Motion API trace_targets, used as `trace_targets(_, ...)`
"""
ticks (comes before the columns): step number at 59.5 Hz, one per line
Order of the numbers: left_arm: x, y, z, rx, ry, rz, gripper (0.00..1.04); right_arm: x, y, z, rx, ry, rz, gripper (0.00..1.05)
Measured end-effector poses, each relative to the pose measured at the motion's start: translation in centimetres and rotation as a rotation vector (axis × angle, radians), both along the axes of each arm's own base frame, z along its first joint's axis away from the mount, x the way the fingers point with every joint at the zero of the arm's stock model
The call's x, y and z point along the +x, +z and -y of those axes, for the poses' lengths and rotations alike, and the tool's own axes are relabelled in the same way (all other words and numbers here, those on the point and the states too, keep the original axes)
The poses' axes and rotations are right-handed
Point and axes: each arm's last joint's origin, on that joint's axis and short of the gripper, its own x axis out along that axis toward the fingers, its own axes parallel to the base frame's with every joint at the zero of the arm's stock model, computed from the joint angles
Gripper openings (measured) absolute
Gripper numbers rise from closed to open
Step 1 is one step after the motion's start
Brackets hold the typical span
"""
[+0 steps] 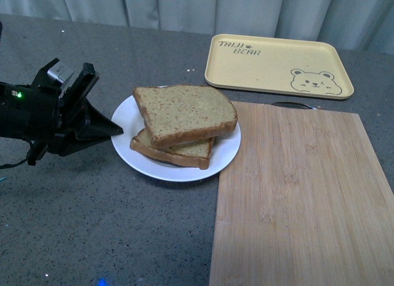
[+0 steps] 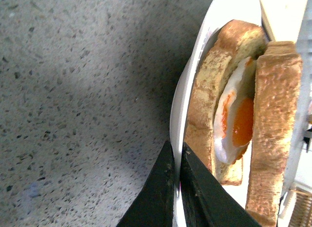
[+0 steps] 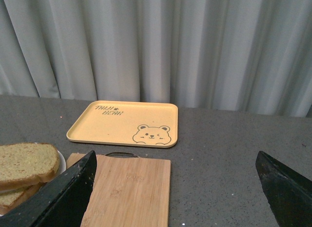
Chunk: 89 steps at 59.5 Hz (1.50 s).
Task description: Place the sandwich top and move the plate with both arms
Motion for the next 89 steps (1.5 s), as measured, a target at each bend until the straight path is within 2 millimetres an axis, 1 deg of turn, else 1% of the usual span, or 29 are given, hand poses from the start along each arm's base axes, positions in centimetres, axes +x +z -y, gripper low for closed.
trace_targets(6, -0.2, 0.3, -0.5, -0.138, 0.06, 0.059, 0.04, 0.0, 0.0, 0.0, 0.0, 0.0, 0.0, 0.95)
trace_targets(11, 0.0, 1.2, -0.6, -0.246, 0.149, 0.11, 0.04, 0.0, 0.0, 0.0, 0.0, 0.0, 0.0, 0.95)
trace_targets(16, 0.3, 1.7, -0.3, -0.305, 0.207, 0.113, 0.04, 0.0, 0.0, 0.0, 0.0, 0.0, 0.0, 0.95)
trace_targets(21, 0.6, 2.2, 0.7, -0.356, 0.233, 0.118, 0.04, 0.0, 0.0, 0.0, 0.0, 0.0, 0.0, 0.95)
trace_targets(27, 1.6, 3.0, 3.6, -0.432, 0.248, 0.115, 0.04, 0.0, 0.0, 0.0, 0.0, 0.0, 0.0, 0.95)
trace_targets(32, 2.3, 3.3, 5.4, -0.462, 0.252, 0.111, 0.04, 0.0, 0.0, 0.0, 0.0, 0.0, 0.0, 0.95)
trace_targets(40, 4.1, 3.8, 8.8, -0.487, 0.283, 0.103, 0.04, 0.0, 0.0, 0.0, 0.0, 0.0, 0.0, 0.95)
trace_targets(42, 4.6, 3.8, 9.8, -0.491, 0.3, 0.099, 0.04, 0.0, 0.0, 0.0, 0.0, 0.0, 0.0, 0.95)
trace_targets(56, 7.4, 3.2, 14.3, -0.494, 0.386, 0.079, 0.04, 0.0, 0.0, 0.0, 0.0, 0.0, 0.0, 0.95)
trace_targets(72, 10.3, 2.0, 18.0, -0.46, 0.408, 0.042, 0.04, 0.0, 0.0, 0.0, 0.0, 0.0, 0.0, 0.95)
trace_targets(89, 11.5, 1.1, 20.0, -0.431, 0.406, 0.009, 0.04, 0.0, 0.0, 0.0, 0.0, 0.0, 0.0, 0.95)
